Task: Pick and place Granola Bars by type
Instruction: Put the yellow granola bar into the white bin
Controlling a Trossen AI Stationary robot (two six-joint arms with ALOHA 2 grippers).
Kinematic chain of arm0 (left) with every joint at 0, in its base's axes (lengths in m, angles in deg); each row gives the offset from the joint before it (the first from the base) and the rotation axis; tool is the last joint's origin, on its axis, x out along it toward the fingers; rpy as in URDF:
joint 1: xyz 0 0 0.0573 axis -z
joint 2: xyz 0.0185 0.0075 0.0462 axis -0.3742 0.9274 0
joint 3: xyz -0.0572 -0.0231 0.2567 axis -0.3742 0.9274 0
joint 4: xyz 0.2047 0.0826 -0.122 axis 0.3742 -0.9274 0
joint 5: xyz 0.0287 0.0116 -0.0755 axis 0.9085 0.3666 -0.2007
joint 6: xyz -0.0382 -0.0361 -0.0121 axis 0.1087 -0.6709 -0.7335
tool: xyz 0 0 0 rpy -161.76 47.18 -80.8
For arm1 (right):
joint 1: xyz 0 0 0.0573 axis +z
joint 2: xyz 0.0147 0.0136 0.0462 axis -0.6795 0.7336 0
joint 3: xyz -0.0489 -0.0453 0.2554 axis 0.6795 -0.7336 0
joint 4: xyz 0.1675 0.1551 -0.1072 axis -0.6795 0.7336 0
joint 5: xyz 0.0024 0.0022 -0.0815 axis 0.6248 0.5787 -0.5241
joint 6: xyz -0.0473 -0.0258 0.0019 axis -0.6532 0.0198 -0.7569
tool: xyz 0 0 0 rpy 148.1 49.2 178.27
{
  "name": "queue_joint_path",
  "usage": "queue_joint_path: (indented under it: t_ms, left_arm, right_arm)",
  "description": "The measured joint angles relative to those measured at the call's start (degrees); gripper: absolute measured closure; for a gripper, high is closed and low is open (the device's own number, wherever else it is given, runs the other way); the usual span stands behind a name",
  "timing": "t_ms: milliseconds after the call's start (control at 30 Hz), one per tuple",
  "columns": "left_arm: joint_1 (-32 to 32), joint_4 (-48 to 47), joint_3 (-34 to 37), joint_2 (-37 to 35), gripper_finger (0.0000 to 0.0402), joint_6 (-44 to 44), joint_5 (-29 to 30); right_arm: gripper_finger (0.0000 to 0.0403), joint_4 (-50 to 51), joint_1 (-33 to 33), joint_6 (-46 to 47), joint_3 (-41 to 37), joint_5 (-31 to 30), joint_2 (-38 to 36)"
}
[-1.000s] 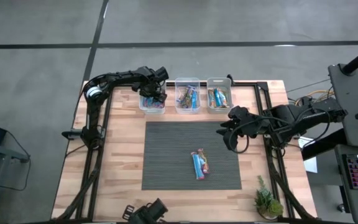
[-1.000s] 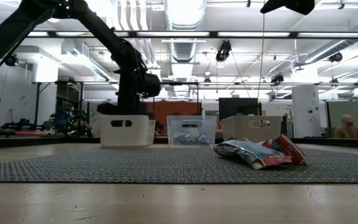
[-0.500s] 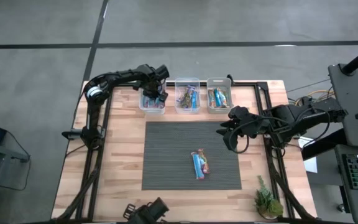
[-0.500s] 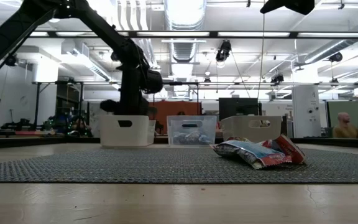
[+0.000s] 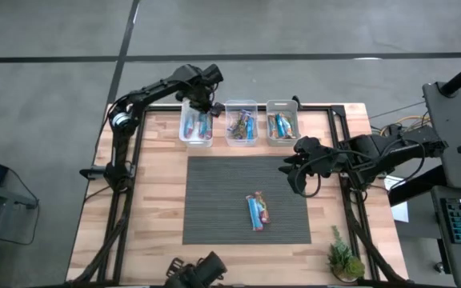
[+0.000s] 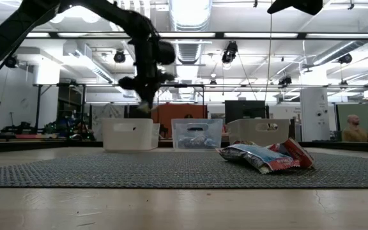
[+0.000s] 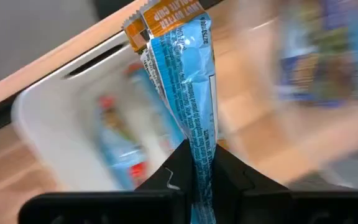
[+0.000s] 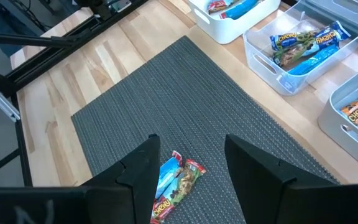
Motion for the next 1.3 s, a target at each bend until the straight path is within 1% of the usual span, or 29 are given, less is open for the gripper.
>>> queue_joint_path:
  t_ms: [133,267,433,567,800,900,1033,1200,1300]
  left_arm:
    - [2.34,1.73,-4.89,-0.02,0.0384,-0.18,-3.95]
    - [5.18,7.44,-7.72,-0.02,0.0384,-0.87,-8.66]
    - [8.18,22.11,-7.66,-0.09,0.0384,-3.91,-16.98]
    - [9.08,33.42,-6.56,0.23,0.0384,-7.72,-19.68]
    - [9.03,49.23,-1.4,0.57,0.0384,-13.21,-24.47]
    - [9.09,53.89,1.81,0.61,0.0384,-15.13,-25.72]
    - [9.31,62.3,6.4,0.66,0.0384,-17.85,-25.87]
    - [9.42,74.96,12.82,0.66,0.0384,-24.69,-25.9]
    - [9.56,77.71,14.33,0.66,0.0384,-26.5,-26.17]
  right_arm:
    - [0.0232,0.01,0.0,-0.38,0.0,0.0,0.0]
    - [0.0232,0.0,0.0,-1.26,0.0,0.0,0.0]
    - [0.0232,-0.02,0.0,-1.21,0.0,0.0,0.0]
    - [0.0232,-0.04,0.0,0.03,0.0,0.04,0.0]
    - [0.0232,-0.05,0.0,0.18,0.0,0.07,0.0]
    - [0.0232,-0.07,0.0,0.26,0.0,0.07,0.0]
    - [0.0232,-0.07,0.0,0.26,0.0,0.06,0.0]
    - [0.0232,-0.09,-0.02,0.92,0.0,0.05,0.0]
    - [0.0232,-0.09,-0.02,1.0,0.0,0.07,0.0]
